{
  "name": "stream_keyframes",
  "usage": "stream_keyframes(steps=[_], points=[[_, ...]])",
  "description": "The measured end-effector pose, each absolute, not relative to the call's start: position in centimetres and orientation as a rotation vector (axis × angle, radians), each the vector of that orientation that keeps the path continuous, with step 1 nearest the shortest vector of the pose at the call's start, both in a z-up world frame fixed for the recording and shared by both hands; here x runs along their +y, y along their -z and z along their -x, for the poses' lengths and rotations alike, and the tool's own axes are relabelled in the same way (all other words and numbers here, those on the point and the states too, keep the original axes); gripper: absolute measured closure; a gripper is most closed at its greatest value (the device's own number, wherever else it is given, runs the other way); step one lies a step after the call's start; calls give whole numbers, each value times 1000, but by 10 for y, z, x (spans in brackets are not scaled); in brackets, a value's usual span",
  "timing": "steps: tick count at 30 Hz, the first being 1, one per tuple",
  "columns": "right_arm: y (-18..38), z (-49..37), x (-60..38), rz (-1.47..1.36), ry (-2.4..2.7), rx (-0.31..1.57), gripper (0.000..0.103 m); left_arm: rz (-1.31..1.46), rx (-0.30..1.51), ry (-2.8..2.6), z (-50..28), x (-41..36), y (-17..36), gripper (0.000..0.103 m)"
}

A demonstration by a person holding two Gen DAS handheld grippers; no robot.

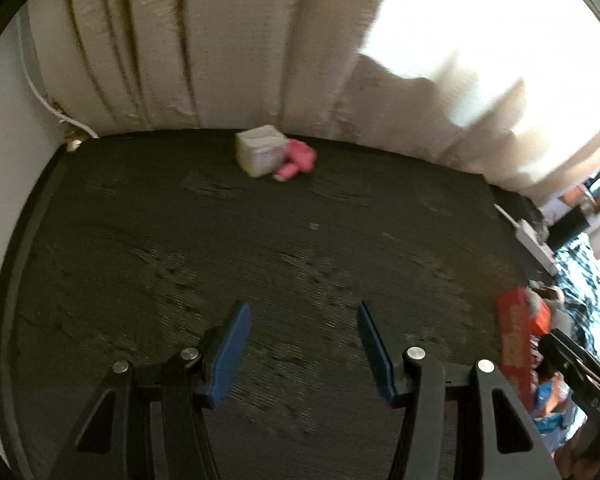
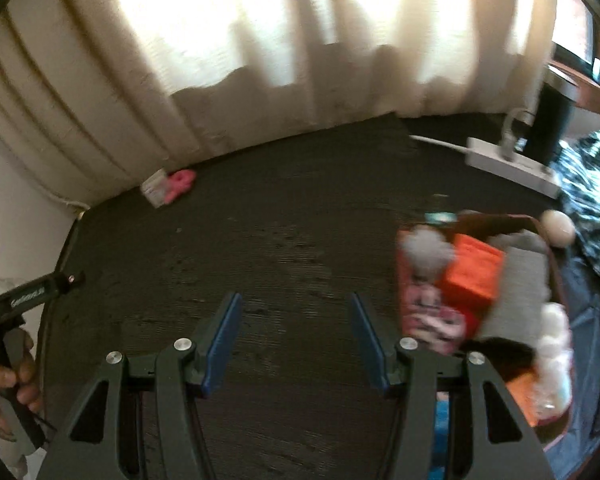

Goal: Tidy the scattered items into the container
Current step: 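Withdraw both grippers from the box toward the white box and pink tube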

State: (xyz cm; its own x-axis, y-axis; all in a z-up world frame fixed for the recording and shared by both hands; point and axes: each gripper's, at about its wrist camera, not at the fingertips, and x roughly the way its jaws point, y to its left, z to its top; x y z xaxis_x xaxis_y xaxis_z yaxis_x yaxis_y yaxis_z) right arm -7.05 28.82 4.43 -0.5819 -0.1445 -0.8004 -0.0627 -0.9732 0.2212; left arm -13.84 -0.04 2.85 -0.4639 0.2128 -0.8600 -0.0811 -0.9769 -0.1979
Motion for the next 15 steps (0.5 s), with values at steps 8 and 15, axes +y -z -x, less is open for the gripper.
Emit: stream_keyframes(steps=[8,15], points=[[-36,114,231,-1465,2664,-265,39,1527,-160,-2573,181,-37,-14,46],[-16,153,208,-1512,2618,-237,36,1526,-146,-2537,226,-50,12,46]])
